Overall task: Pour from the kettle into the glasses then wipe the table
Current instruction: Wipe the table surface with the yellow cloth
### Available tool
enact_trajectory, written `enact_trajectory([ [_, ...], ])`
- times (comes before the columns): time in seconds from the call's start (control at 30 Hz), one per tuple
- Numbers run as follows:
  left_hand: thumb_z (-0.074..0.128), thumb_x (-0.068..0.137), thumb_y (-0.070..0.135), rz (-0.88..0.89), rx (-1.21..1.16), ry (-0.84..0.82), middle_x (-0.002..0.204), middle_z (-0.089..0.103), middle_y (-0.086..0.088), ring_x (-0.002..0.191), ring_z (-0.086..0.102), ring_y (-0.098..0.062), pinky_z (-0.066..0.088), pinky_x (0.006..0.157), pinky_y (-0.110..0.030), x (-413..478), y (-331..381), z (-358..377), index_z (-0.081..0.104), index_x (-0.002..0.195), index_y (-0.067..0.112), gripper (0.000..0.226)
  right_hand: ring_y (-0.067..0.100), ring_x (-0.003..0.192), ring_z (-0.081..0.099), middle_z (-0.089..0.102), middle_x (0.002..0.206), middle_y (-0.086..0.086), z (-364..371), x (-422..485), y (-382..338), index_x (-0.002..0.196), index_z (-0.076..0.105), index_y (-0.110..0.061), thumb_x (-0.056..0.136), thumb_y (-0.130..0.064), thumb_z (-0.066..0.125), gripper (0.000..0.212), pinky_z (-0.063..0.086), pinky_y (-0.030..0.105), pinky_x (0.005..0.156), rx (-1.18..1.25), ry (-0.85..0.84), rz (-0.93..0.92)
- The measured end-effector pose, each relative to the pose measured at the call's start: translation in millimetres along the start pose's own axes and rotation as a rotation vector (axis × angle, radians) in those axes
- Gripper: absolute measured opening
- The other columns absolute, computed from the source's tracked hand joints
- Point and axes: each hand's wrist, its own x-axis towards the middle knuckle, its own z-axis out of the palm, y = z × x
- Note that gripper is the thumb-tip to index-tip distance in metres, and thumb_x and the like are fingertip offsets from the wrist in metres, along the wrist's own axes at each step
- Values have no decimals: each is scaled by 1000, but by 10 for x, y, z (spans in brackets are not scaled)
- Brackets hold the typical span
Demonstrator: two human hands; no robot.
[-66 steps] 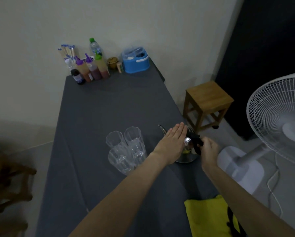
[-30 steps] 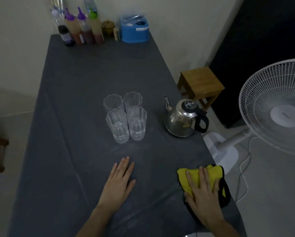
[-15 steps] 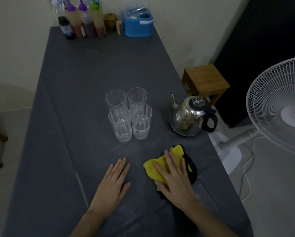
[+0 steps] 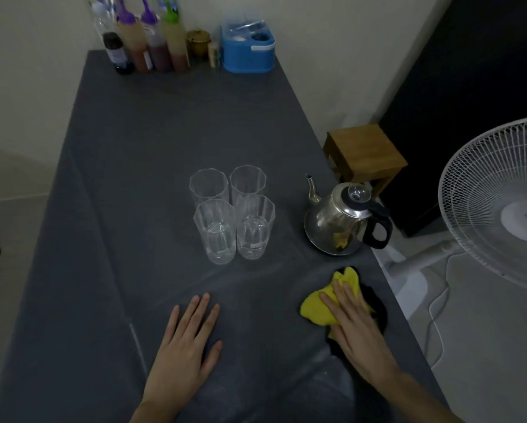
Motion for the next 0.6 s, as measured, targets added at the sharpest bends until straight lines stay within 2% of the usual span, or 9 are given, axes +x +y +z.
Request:
enact_trajectory([
  [0.1, 21, 98, 50, 10, -1, -4, 156, 27, -6, 145, 22, -21, 21, 114, -49, 4, 0, -5, 36, 145, 15, 60, 26, 147, 12, 19, 159, 10, 1, 313, -192, 148, 30, -20, 94, -29, 40, 56, 16, 46, 115, 1, 4, -142],
  [0.27, 22, 97, 49, 14, 6, 4, 155, 29, -6, 144, 24, -21, 23, 112, -49, 16, -1, -2, 39, 144, 15, 60, 30, 145, 22, 27, 156, 14, 79, 952, -452, 146, 34, -15, 96, -29, 39, 52, 17, 43, 115, -48, 13, -279],
  [0.43, 24, 97, 49, 38, 8, 35, 154, 30, -6, 144, 24, -21, 23, 112, -49, 23, -18, 20, 39, 143, 15, 60, 28, 146, 19, 22, 158, 12, 54, 1320, -466, 147, 32, -12, 93, -30, 36, 57, 16, 44, 119, -28, 14, -182],
  [0.6, 24, 97, 49, 55, -1, 68, 153, 32, -7, 143, 27, -22, 25, 110, -50, 27, -24, 36, 40, 142, 14, 59, 28, 146, 19, 21, 158, 12, 50, 1142, -425, 147, 32, -14, 89, -27, 38, 60, 20, 45, 118, -20, 23, -168],
])
